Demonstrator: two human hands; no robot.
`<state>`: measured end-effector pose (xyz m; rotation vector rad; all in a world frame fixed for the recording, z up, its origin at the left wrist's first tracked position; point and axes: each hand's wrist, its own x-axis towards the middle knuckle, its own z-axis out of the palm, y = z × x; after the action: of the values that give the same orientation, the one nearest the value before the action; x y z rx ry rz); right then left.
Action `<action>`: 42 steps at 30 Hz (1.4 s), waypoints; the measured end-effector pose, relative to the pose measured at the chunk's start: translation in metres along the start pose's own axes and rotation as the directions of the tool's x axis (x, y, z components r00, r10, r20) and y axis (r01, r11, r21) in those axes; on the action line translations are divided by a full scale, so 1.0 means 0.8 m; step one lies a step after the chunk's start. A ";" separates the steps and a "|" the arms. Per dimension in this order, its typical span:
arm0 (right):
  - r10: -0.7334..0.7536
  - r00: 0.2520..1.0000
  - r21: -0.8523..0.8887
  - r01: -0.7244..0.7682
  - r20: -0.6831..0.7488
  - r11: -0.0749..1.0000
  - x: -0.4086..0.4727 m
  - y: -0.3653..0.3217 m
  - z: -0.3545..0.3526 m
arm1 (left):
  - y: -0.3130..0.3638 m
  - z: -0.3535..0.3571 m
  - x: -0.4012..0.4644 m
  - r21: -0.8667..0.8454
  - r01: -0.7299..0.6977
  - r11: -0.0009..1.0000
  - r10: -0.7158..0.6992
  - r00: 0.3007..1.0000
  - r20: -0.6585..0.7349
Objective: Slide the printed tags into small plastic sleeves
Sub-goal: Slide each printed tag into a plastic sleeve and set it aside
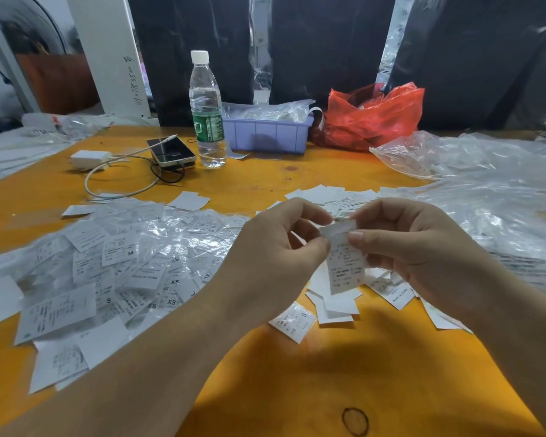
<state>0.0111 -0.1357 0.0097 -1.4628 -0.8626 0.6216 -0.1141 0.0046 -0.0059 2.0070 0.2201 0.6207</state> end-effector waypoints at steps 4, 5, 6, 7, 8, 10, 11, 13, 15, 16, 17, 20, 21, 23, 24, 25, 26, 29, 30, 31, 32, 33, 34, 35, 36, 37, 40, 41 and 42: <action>0.011 1.000 -0.043 -0.011 -0.002 0.999 0.000 0.000 -0.001 | 0.000 -0.002 0.002 -0.032 0.026 0.999 -0.027 1.000 -0.016; 0.014 1.000 -0.053 -0.015 -0.002 0.998 0.000 0.000 0.000 | -0.001 -0.003 0.003 -0.032 0.027 0.999 -0.027 0.999 -0.018; 0.017 1.000 -0.063 -0.017 -0.001 0.998 0.000 0.001 0.000 | -0.002 -0.003 0.003 -0.030 0.025 0.999 -0.026 0.999 -0.020; 0.018 1.000 -0.071 -0.018 0.001 0.997 0.001 0.001 0.001 | -0.003 -0.004 0.004 -0.029 0.024 0.999 -0.025 1.000 -0.018; 0.019 1.000 -0.082 -0.018 0.005 0.997 0.000 0.001 0.002 | -0.003 -0.004 0.004 -0.029 0.024 0.999 -0.024 1.000 -0.014; 0.019 1.000 -0.107 -0.018 0.010 0.994 0.000 0.002 0.003 | -0.004 -0.005 0.004 -0.028 0.021 0.999 -0.021 1.000 -0.010; 0.019 1.000 -0.117 -0.017 0.012 0.993 0.000 0.003 0.003 | -0.005 -0.006 0.004 -0.023 0.019 1.000 -0.019 1.000 -0.010; 0.010 1.000 -0.130 -0.008 0.016 0.991 -0.001 0.003 0.004 | -0.005 -0.006 0.004 -0.013 0.013 1.000 -0.013 1.000 -0.012; -0.017 1.000 -0.161 0.020 0.019 0.987 -0.002 0.002 0.004 | -0.004 -0.006 0.004 -0.011 0.003 1.000 -0.003 1.000 -0.012; -0.034 0.999 -0.182 0.037 0.022 0.983 -0.002 0.001 0.004 | -0.004 -0.005 0.004 -0.008 0.002 1.000 -0.002 1.000 -0.015; -0.047 0.999 -0.200 0.052 0.028 0.978 -0.002 0.001 0.004 | -0.003 -0.005 0.004 -0.004 0.004 1.000 -0.004 1.000 -0.019; -0.065 0.997 -0.226 0.075 0.049 0.971 -0.003 0.000 0.003 | -0.003 -0.006 0.003 0.006 0.012 1.000 -0.012 1.000 -0.025; -0.068 0.996 -0.236 0.079 0.055 0.969 -0.003 0.000 0.003 | -0.003 -0.006 0.003 0.015 0.011 1.000 -0.010 1.000 -0.023; -0.070 0.996 -0.254 0.084 0.064 0.964 -0.003 0.002 0.002 | -0.003 -0.005 0.003 0.024 0.007 1.000 -0.007 1.000 -0.012; -0.073 0.995 -0.259 0.088 0.066 0.962 -0.003 0.002 0.001 | -0.003 -0.005 0.003 0.021 0.009 1.000 -0.009 1.000 -0.001; -0.077 0.995 -0.263 0.092 0.068 0.960 -0.002 0.002 0.000 | -0.003 -0.004 0.002 0.018 0.012 1.000 -0.013 1.000 0.012; -0.079 0.994 -0.265 0.096 0.072 0.959 -0.002 0.003 -0.001 | -0.003 -0.004 0.002 0.020 0.016 1.000 -0.016 1.000 0.025; -0.070 0.993 -0.258 0.093 0.097 0.962 -0.003 0.003 -0.001 | -0.005 -0.004 0.002 0.038 0.018 0.999 -0.020 0.999 0.037; -0.062 0.993 -0.257 0.086 0.100 0.963 -0.002 0.003 -0.001 | -0.006 -0.004 0.003 0.041 0.021 0.999 -0.022 0.999 0.033; -0.055 0.994 -0.266 0.078 0.094 0.961 -0.002 0.004 -0.002 | -0.007 -0.004 0.003 0.046 0.025 0.999 -0.026 0.999 0.029; -0.055 0.995 -0.290 0.075 0.078 0.954 -0.002 0.004 -0.004 | -0.007 -0.005 0.004 0.054 0.030 0.998 -0.031 0.999 0.024; -0.063 0.996 -0.331 0.078 0.055 0.940 -0.001 0.005 -0.006 | -0.007 -0.006 0.005 0.063 0.037 0.997 -0.038 0.999 0.021; -0.080 0.996 -0.384 0.085 0.029 0.920 -0.001 0.005 -0.008 | -0.007 -0.008 0.007 0.075 0.044 0.996 -0.046 0.999 0.019; -0.100 0.995 -0.438 0.093 0.008 0.894 0.000 0.006 -0.011 | -0.007 -0.011 0.008 0.099 0.046 0.994 -0.047 0.999 0.015; -0.116 0.993 -0.486 0.101 -0.001 0.868 -0.001 0.006 -0.012 | -0.007 -0.016 0.010 0.149 0.036 0.988 -0.036 0.999 0.003; -0.121 0.993 -0.524 0.105 0.004 0.845 -0.001 0.006 -0.012 | -0.007 -0.022 0.013 0.218 0.020 0.976 -0.017 1.000 -0.017; -0.083 0.995 -0.592 0.098 0.051 0.800 -0.003 0.009 -0.010 | -0.010 -0.045 0.021 0.403 0.035 0.914 -0.005 0.997 -0.077; -0.066 0.995 -0.613 0.095 0.069 0.785 -0.004 0.011 -0.009 | -0.013 -0.051 0.022 0.443 0.072 0.894 -0.042 0.996 -0.077; -0.058 0.995 -0.629 0.096 0.081 0.771 -0.004 0.013 -0.008 | -0.016 -0.056 0.024 0.475 0.118 0.872 -0.100 0.993 -0.062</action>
<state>0.0159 -0.1420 -0.0001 -2.0091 -1.2504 0.3113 -0.1197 0.0528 0.0069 2.4380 0.5513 0.5675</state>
